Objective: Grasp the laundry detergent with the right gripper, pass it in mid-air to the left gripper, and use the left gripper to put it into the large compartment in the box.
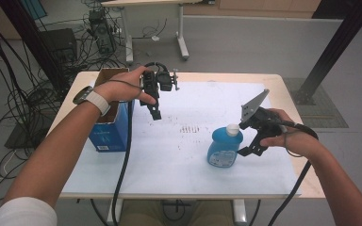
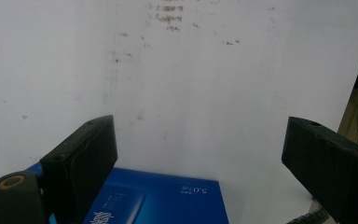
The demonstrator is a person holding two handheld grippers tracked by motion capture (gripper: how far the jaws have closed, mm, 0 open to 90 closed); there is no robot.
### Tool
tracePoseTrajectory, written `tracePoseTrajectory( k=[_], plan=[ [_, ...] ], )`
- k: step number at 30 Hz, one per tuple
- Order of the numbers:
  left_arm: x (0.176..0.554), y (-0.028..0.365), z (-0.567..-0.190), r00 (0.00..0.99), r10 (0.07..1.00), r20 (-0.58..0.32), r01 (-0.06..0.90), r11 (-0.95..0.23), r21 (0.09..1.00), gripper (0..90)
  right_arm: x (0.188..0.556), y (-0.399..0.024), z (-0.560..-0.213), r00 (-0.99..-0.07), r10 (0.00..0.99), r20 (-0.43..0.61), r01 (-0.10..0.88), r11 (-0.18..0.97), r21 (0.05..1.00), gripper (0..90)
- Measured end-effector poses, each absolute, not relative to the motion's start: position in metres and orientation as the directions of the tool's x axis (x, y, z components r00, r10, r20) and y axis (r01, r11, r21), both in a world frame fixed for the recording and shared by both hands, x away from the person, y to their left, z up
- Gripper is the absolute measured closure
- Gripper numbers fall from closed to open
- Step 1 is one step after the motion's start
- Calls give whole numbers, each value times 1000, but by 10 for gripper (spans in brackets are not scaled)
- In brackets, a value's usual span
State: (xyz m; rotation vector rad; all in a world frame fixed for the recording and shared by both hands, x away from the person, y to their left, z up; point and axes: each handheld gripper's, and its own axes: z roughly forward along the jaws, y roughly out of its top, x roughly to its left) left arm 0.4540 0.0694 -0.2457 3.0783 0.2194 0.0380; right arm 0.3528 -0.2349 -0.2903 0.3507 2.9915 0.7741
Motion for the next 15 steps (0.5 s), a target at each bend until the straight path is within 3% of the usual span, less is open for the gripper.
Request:
tracePoseTrajectory(
  k=[15],
  plan=[
    [454,72,-245,989,148,22,147,-987,58,107,353,-233,-290,-975,222,25,206,851,483,54]
  ],
)
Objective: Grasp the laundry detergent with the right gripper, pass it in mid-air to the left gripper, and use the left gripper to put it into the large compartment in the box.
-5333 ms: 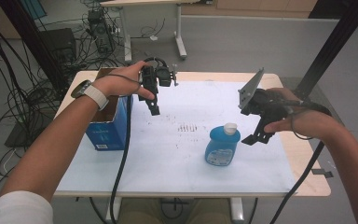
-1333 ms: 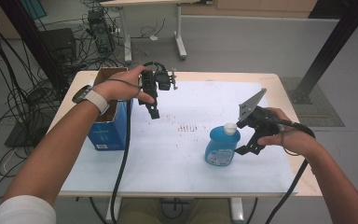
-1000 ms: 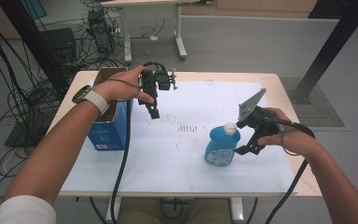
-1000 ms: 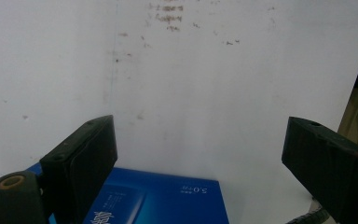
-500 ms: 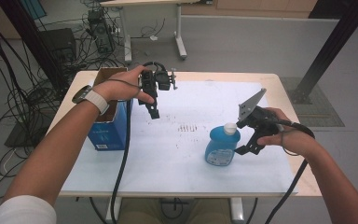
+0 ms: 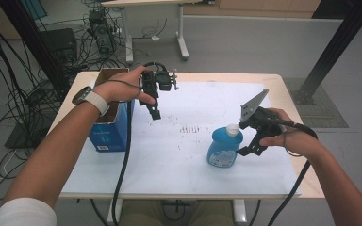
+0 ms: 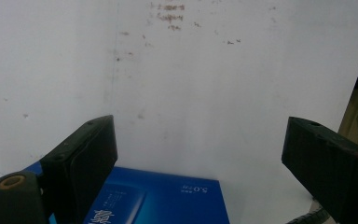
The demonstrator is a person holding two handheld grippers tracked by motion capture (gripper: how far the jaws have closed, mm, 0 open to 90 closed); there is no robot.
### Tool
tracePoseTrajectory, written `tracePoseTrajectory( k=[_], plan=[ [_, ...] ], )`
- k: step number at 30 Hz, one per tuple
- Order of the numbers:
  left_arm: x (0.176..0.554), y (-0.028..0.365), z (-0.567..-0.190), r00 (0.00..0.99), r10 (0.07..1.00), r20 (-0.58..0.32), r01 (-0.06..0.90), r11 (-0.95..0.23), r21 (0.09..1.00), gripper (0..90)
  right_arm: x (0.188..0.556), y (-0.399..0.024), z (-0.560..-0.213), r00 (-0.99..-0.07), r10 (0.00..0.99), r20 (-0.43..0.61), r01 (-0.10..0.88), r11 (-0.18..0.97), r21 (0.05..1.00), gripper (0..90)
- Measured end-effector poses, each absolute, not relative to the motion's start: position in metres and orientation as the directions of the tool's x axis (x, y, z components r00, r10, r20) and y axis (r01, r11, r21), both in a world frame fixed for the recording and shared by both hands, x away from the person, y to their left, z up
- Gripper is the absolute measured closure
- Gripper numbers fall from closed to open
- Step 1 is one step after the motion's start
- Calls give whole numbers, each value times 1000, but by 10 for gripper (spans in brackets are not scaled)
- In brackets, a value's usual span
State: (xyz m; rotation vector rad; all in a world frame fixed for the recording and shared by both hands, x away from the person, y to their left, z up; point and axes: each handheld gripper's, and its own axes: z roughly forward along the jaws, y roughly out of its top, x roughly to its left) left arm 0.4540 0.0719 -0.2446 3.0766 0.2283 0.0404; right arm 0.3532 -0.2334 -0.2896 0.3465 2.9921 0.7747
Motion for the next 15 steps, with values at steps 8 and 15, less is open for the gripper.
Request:
tracePoseTrajectory(
  k=[8,15],
  plan=[
    [454,73,-244,988,152,23,150,-987,64,107,353,-233,-290,-975,222,28,207,850,484,54],
    [453,72,-245,989,148,23,146,-987,62,107,353,-233,-289,-974,224,26,208,849,485,54]
  ],
)
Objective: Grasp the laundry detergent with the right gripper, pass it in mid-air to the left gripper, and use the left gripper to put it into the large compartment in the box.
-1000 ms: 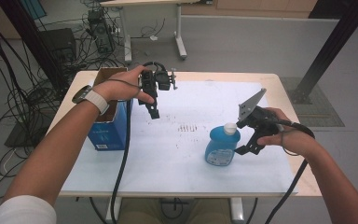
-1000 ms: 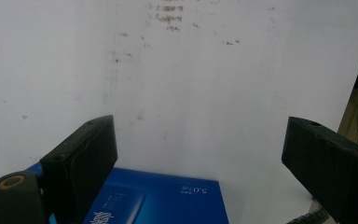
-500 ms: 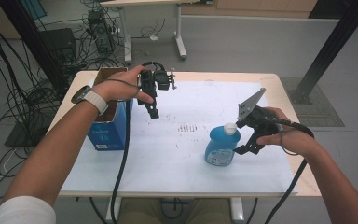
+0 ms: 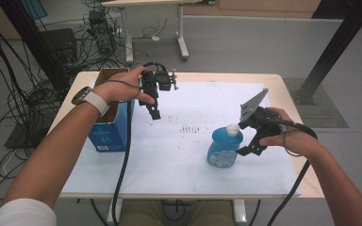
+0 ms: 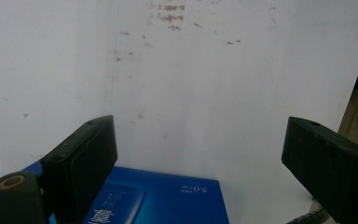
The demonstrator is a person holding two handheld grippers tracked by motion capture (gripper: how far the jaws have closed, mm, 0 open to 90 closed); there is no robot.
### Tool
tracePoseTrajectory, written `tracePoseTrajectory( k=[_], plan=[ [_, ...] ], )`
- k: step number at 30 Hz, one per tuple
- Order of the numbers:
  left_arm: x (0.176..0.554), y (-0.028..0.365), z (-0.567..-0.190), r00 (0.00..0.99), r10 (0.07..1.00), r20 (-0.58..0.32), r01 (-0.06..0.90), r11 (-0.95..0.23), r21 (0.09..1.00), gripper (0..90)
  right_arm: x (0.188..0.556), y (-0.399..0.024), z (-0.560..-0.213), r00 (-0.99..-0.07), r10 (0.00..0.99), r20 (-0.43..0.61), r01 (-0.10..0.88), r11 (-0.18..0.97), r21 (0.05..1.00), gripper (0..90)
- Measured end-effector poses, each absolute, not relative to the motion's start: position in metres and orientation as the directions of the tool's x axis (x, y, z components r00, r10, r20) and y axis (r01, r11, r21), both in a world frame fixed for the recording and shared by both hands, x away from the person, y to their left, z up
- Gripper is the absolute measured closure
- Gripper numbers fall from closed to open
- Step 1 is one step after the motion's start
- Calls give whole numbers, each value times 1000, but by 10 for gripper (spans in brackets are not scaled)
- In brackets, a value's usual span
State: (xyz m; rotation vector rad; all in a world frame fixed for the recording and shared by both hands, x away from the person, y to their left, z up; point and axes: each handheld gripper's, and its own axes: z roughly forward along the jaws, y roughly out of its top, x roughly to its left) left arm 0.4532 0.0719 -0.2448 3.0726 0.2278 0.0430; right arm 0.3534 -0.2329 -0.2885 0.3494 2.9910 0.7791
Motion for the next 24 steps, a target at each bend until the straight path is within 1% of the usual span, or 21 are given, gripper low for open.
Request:
tracePoseTrajectory(
  k=[24],
  plan=[
    [453,72,-245,989,147,26,145,-987,64,107,354,-233,-290,-974,226,27,210,846,489,54]
  ],
)
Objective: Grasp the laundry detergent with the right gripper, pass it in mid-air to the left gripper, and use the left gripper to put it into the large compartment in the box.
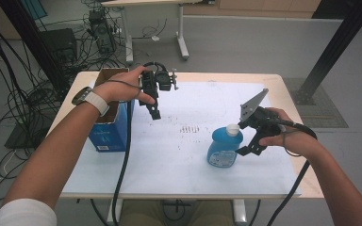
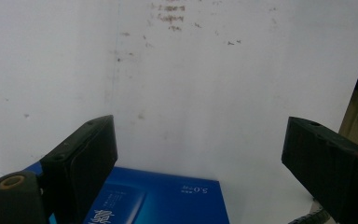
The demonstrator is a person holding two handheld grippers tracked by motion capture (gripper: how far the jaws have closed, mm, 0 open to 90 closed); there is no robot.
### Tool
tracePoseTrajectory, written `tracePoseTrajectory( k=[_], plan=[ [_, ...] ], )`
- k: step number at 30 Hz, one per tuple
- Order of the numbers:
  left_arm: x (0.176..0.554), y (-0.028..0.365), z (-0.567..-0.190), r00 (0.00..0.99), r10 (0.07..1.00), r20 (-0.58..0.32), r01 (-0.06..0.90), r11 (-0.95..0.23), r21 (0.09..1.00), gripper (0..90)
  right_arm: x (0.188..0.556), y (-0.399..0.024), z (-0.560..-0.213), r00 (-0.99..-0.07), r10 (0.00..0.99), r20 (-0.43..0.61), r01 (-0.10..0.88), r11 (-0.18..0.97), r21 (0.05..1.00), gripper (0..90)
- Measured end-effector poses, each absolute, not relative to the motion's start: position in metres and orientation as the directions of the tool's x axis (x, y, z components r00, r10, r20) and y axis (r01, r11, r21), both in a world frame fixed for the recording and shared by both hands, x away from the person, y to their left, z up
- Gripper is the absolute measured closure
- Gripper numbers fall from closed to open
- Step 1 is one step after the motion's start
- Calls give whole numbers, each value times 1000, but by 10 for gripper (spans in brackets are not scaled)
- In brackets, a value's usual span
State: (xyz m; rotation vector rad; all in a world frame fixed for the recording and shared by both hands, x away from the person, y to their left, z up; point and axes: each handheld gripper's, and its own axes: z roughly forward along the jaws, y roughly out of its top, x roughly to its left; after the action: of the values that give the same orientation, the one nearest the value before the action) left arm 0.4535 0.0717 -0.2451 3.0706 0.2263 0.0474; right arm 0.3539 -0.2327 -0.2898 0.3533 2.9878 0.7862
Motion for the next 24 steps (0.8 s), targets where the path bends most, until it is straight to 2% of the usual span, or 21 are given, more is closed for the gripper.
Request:
tracePoseTrajectory(
  k=[24],
  plan=[
    [454,74,-245,988,151,27,149,-987,68,109,355,-232,-290,-974,224,29,209,848,487,55]
  ],
)
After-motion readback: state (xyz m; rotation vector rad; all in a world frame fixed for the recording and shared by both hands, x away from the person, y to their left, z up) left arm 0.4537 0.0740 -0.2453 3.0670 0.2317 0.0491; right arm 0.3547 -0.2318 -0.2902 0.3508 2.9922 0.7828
